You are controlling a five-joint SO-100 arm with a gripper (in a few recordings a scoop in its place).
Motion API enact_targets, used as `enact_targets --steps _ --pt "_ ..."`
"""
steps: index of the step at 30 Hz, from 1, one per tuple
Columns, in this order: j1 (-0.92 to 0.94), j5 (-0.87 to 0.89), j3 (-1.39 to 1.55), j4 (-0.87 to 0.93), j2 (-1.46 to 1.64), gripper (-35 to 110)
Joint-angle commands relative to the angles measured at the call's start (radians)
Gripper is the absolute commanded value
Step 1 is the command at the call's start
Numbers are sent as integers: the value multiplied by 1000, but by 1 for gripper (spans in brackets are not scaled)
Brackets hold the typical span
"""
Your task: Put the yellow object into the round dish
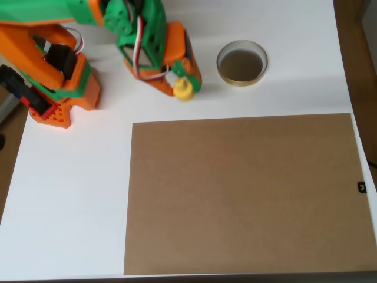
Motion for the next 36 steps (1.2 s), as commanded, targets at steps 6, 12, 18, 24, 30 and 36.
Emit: enact_targets --steps 6,12,18,24,30,36 --pt "-230 -3 -107 38 -147 0" --pt "-328 5 -242 72 -291 0" --pt "-348 -37 -310 72 -399 0" --pt "-327 -54 -364 26 -466 0" --pt "-305 -48 -449 -5 -522 0" --pt "-337 -41 -522 -21 -615 0"
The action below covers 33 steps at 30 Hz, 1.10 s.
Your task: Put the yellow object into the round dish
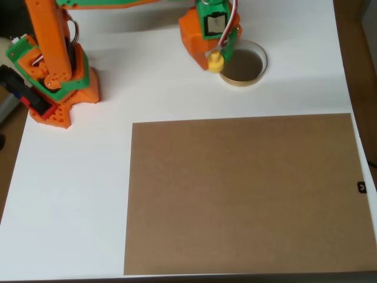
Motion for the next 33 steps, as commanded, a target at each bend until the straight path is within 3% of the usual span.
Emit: enact_targets --steps 1,20,33 --pt "-29 -9 -103 -3 -14 0" --pt "-89 20 -494 89 -295 0" --pt "-95 31 -529 89 -364 0"
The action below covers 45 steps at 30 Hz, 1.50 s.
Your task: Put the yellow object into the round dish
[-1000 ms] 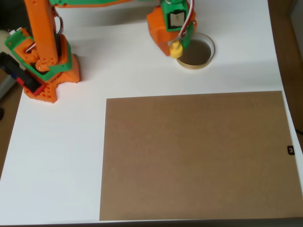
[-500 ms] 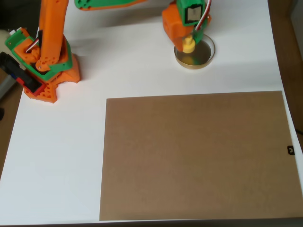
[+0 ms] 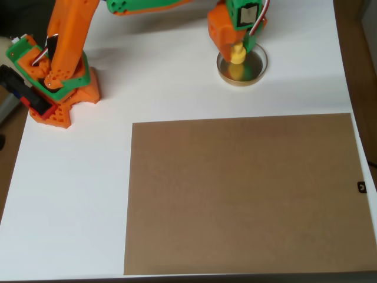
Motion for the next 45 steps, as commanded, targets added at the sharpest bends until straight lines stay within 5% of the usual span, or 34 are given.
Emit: enact_targets --steps 1,18,45 --pt "-12 -3 -66 15 32 1" --pt "12 -9 -57 41 34 27" --pt "115 -158 522 40 650 30"
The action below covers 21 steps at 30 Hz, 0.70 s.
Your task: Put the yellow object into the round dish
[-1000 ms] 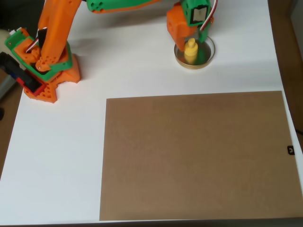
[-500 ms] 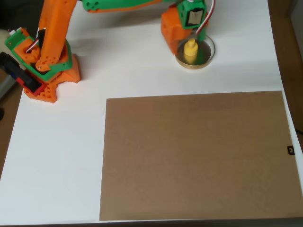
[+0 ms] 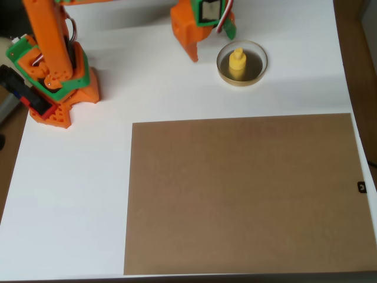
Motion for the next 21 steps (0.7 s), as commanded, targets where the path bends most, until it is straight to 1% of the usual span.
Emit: enact_targets --steps 1,7,11,16,21 --pt "83 -40 57 -6 196 30" --pt "305 -144 66 49 342 30" --pt "439 -187 67 52 399 30" --pt "571 -189 83 25 451 31" --pt "663 -161 107 -6 477 31"
